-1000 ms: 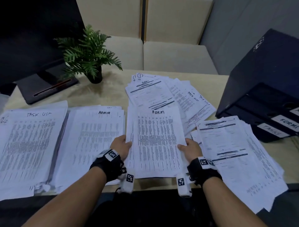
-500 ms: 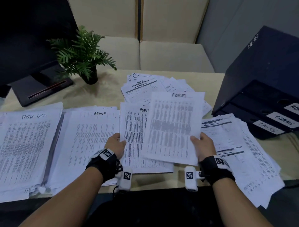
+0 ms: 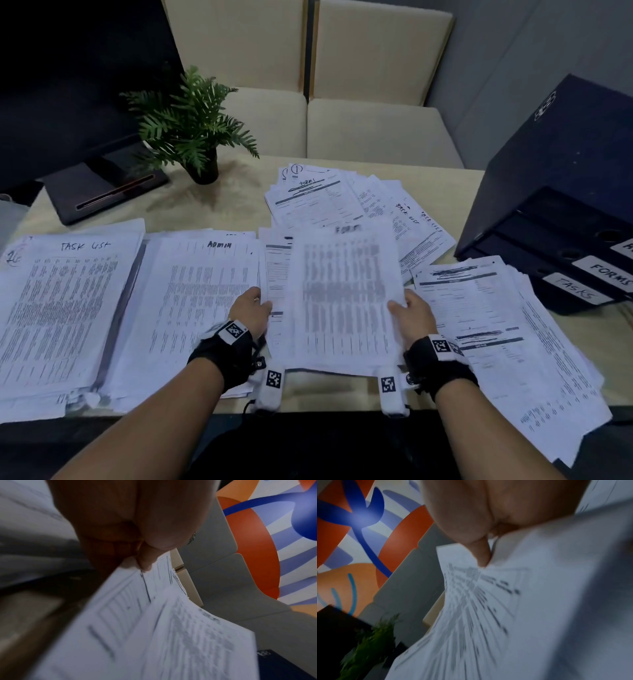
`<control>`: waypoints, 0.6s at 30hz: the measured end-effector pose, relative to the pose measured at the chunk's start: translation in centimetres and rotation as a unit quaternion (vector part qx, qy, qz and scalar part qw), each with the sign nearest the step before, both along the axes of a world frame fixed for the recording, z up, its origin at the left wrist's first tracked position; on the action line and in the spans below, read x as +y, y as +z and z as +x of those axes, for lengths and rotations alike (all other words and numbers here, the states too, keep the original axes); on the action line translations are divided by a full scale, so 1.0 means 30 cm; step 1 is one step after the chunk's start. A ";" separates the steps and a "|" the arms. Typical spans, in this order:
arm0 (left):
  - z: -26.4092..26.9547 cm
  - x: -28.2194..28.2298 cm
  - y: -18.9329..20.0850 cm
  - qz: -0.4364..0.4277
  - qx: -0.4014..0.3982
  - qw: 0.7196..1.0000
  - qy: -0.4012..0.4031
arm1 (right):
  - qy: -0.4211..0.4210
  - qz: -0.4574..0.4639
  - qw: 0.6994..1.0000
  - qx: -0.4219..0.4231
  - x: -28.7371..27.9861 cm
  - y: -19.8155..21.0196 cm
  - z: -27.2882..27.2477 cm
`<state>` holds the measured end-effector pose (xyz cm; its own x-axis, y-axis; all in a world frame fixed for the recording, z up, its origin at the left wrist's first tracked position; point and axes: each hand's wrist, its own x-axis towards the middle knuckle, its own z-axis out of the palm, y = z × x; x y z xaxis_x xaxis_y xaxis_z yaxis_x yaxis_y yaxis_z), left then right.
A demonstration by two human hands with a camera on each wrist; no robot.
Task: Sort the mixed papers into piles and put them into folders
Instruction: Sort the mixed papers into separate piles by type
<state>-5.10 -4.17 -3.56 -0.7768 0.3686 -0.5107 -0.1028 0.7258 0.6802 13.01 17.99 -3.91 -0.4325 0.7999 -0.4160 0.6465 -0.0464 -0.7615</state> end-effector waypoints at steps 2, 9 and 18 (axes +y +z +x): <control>-0.007 0.004 -0.006 -0.022 0.008 1.000 -0.017 | -0.080 0.040 0.996 0.023 0.032 0.018 0.013; -0.019 -0.002 -0.009 -0.026 0.033 0.999 0.000 | -0.193 0.067 0.975 0.082 0.117 0.071 0.056; -0.209 -0.148 0.083 0.102 0.091 0.980 0.146 | -0.196 0.061 0.975 0.090 0.125 0.061 0.028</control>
<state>-11.35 -8.62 -1.07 -0.9357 0.1977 -0.2922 -0.1484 0.5308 0.8344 13.84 21.75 -2.07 -0.1414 0.9568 -0.2541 0.4532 -0.1657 -0.8759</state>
